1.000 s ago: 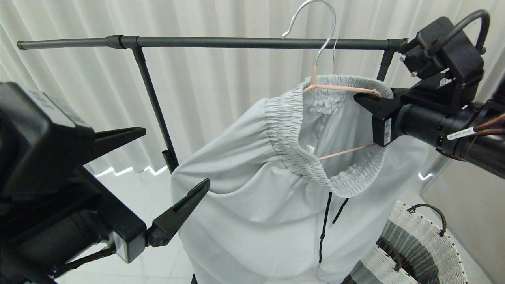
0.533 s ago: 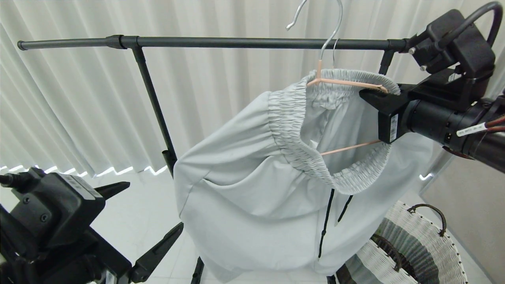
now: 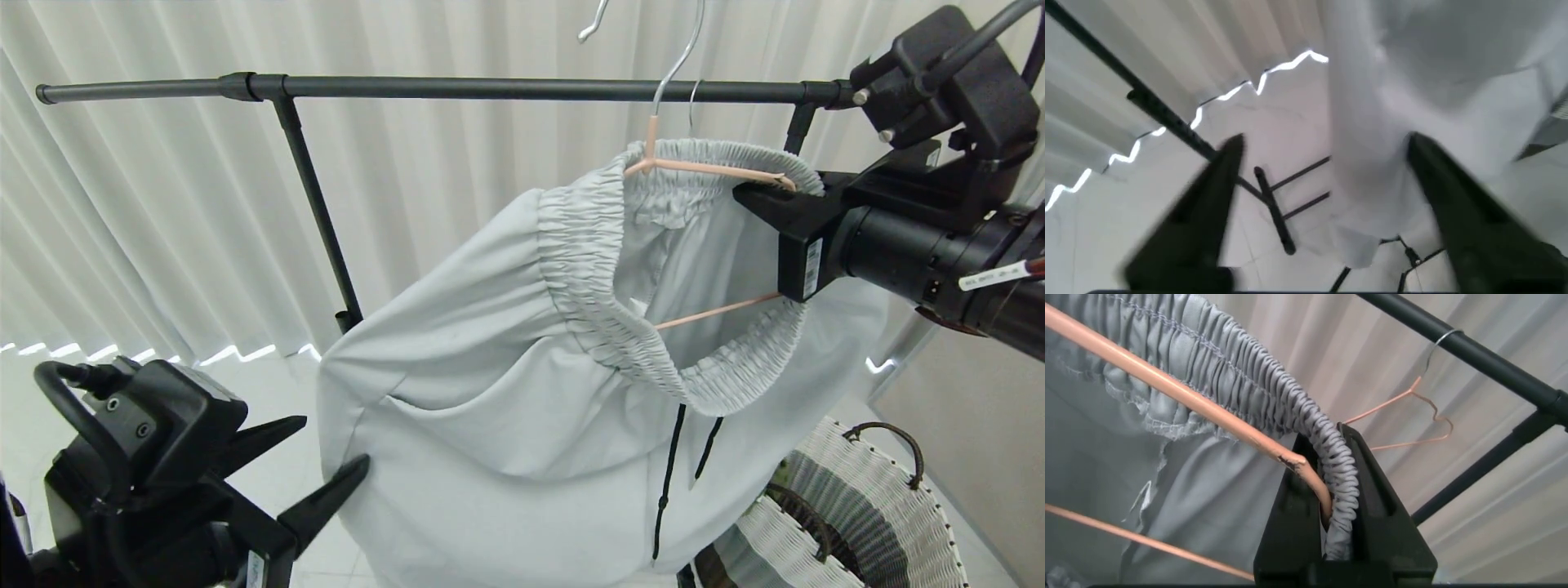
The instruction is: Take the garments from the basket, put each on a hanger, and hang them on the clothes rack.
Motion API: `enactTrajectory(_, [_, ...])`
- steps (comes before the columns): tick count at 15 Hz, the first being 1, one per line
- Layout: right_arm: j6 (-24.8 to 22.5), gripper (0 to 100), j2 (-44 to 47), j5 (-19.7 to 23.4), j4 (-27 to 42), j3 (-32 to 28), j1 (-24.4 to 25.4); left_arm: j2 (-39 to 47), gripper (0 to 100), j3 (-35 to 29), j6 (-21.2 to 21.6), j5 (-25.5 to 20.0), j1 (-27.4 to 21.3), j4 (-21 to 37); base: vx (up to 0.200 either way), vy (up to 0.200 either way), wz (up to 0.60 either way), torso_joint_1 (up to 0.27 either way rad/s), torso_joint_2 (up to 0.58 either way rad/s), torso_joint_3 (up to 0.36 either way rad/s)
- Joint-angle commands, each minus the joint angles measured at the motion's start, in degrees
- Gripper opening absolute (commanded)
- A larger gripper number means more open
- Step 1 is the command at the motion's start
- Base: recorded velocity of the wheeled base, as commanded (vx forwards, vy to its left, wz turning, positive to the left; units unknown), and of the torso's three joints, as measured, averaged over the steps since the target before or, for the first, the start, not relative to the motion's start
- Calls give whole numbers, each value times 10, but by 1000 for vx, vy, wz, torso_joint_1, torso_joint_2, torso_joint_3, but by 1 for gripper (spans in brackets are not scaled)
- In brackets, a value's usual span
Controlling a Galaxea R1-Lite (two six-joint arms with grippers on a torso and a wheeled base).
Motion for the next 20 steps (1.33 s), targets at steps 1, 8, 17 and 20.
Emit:
enactTrajectory(1, [0,0,-3,0,1,2,2,8,0,2,0,0,26,0,0,0,0,0,0,0])
enactTrajectory(8, [-1,0,-19,-18,36,2,-48,-25,0,38,5,0,175,0,0,0,0,0,0,0])
enactTrajectory(17, [-1,0,-17,-23,61,-16,-53,-76,100,39,50,-1,143,0,0,0,0,0,0,0])
enactTrajectory(20, [0,0,-12,-71,104,-47,-70,-96,100,38,119,0,144,0,0,0,0,0,0,0])
